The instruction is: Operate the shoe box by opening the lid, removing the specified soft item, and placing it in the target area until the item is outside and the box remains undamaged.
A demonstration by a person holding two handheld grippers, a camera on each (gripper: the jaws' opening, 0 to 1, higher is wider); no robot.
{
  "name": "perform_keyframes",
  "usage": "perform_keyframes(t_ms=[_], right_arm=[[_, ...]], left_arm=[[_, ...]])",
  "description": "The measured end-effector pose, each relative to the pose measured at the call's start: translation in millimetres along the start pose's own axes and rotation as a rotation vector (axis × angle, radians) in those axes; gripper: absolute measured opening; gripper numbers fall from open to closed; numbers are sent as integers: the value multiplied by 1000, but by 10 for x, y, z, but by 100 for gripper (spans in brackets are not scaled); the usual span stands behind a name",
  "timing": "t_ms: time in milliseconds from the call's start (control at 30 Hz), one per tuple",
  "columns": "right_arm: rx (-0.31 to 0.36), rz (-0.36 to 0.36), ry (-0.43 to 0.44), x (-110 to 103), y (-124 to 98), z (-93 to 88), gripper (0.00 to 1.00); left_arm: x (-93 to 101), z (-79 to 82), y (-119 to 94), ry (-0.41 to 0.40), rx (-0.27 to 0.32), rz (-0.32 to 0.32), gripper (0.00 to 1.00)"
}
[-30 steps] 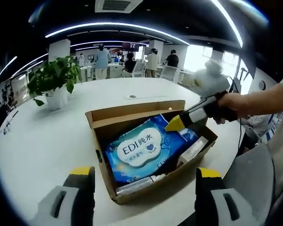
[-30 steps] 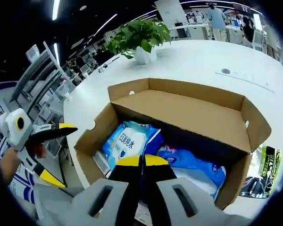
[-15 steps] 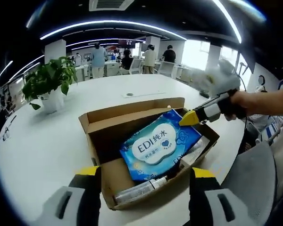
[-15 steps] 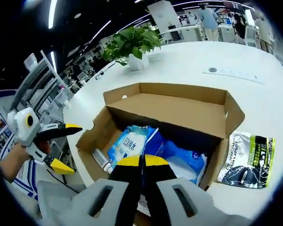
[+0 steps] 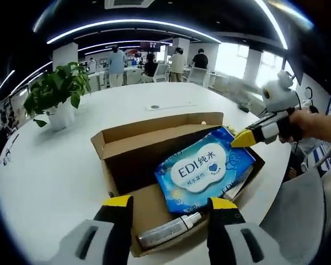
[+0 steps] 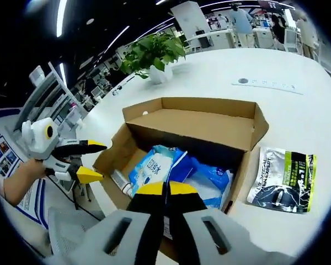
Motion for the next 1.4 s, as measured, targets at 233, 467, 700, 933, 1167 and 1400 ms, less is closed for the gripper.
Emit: perform_keyframes(t_ms=[233,467,700,933,1167,1400], right_arm=[[-4,-4,9,47,-107,-35,0],[-2,-8,27,112,-194,-77,0],[-10,-17,6,119,-225,-99,0],[-18,-27,-18,133,-248,-124,0],[-24,-33,-26,154,-258,-149,0],[-32,-38,-33,189,-263,-174,0]], left_arm=[[54,13,113,14,-45,-42,51],[110,24,186,24,-69,-76,49],[116,33,236,15,-84,-97,46],[114,-36,318,-20,-119,-123,40],[77,-40,459,-36,-151,-129,36],[35,-25,641,-66,-193,-159,34]])
Point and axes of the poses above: the point that each gripper's makers call its tool centre point, and the gripper's own axes: y roughly forward along the fingers, x roughly to its right, z roughly out of its top, the point moved 4 cm from there along -y, roughly backward along the fingers, and after that the axes turned 2 degrees about -z, right-handed, at the moved point
